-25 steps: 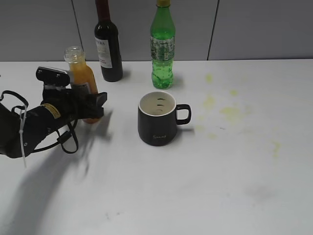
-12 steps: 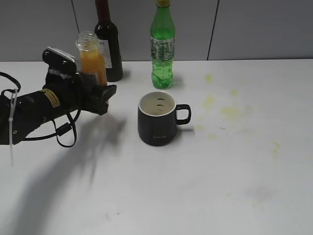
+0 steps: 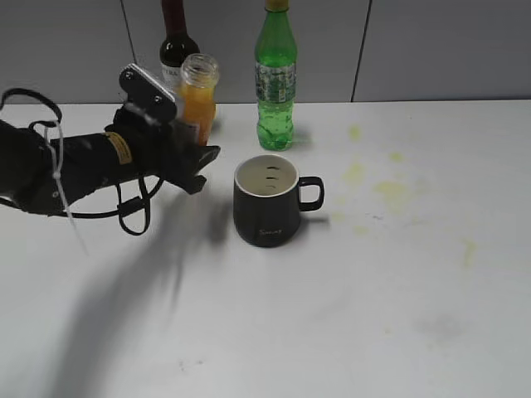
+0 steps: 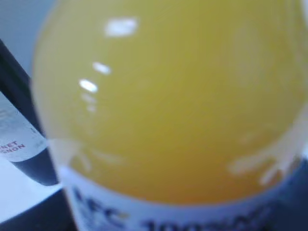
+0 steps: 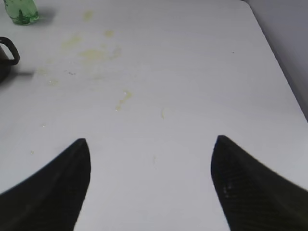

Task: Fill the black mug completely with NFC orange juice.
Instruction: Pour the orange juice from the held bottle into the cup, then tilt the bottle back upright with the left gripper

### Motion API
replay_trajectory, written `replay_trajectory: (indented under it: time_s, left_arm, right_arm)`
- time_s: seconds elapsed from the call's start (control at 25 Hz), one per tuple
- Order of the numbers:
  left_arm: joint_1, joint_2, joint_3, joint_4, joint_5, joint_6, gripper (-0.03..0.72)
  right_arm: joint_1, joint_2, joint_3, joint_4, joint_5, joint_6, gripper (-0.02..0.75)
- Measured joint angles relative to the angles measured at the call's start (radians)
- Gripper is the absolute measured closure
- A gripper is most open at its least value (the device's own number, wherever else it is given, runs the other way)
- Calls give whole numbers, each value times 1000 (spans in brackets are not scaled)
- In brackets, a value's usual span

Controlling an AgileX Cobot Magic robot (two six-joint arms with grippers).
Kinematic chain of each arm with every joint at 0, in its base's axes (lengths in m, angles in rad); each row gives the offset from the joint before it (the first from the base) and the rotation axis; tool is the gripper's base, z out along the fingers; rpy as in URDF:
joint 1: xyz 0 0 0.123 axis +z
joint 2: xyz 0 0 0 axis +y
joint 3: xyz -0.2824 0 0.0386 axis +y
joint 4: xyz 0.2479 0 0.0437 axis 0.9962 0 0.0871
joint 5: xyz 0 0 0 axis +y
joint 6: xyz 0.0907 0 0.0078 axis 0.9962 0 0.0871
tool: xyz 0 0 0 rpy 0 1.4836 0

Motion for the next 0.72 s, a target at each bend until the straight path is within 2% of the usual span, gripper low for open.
replay_trajectory:
  time_s: [0.12, 0.32, 0.72]
  left_arm:
    - [0, 0, -50, -3, 86, 54, 223]
    - [-1, 0, -59, -2, 120, 173, 223]
    - [-24, 23, -86, -3, 124, 248, 223]
  right_arm:
    - [0, 0, 0, 0, 0, 0, 146]
    - [0, 0, 0, 0, 0, 0, 146]
    - [0, 0, 0, 0, 0, 0, 146]
